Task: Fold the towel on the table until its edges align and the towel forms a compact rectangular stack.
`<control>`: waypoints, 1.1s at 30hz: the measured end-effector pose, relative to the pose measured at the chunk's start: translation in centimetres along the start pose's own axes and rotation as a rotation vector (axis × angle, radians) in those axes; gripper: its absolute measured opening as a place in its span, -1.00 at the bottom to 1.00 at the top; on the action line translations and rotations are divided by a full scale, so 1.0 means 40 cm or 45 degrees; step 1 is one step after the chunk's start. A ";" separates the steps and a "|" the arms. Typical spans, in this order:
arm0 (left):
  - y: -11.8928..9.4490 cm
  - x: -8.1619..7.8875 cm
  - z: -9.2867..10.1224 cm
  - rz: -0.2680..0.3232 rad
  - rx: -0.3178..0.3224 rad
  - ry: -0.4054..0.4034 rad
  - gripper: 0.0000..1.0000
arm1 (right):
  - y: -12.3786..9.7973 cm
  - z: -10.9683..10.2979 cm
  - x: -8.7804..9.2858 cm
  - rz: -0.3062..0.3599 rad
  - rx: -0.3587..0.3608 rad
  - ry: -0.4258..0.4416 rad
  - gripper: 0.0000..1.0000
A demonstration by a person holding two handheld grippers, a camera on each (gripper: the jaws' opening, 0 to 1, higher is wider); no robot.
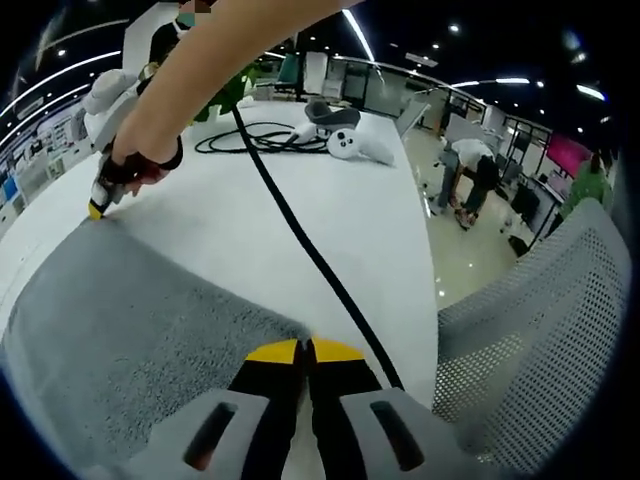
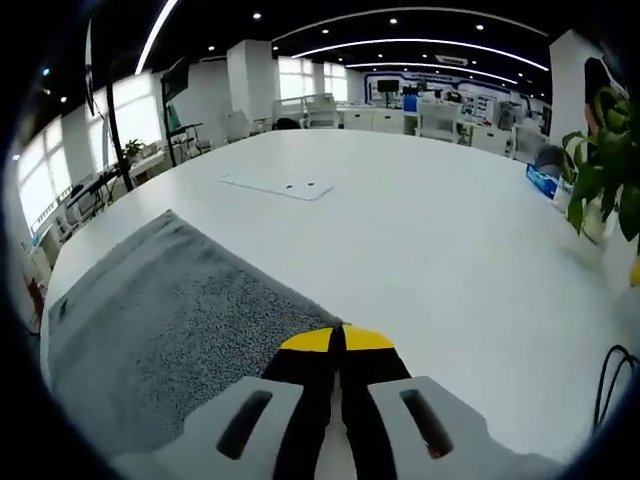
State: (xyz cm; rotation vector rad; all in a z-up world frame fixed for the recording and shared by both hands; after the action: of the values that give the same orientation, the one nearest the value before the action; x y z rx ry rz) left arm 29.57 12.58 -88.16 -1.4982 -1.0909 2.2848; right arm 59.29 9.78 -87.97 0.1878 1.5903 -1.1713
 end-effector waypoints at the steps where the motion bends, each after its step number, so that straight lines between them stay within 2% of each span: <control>1: -0.003 -0.003 0.002 0.002 0.003 0.007 -0.94 | -0.003 -0.002 -0.003 0.006 0.002 0.061 -1.00; 8: -0.049 -0.031 0.006 0.071 -0.019 -0.021 -0.94 | 0.005 0.035 -0.049 0.023 -0.013 0.003 -1.00; 12: -0.076 -0.043 0.010 0.098 -0.034 -0.024 -0.94 | -0.003 0.037 -0.083 0.033 -0.016 -0.017 -1.00; 27: -0.193 -0.053 -0.002 0.175 -0.127 0.010 -0.94 | -0.039 0.001 -0.201 0.088 -0.003 -0.012 -1.00; 33: -0.236 -0.059 -0.010 0.233 -0.154 -0.035 -0.94 | -0.043 -0.031 -0.244 0.102 -0.002 -0.005 -1.00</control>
State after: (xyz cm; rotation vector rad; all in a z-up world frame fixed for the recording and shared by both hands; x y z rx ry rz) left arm 28.94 18.22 -80.23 -1.6813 -1.1625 2.4044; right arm 61.16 14.09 -79.15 0.2460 1.5659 -1.1075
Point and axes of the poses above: the point that each gripper's makers call its tool centre point, and the gripper's own axes: y roughly forward along the fingers, z roughly to its right, x roughly out of its underside, the point moved 4 cm from there along -y, roughly backward along the fingers, and after that the axes turned 10 degrees about -y, right-handed, at the moved point
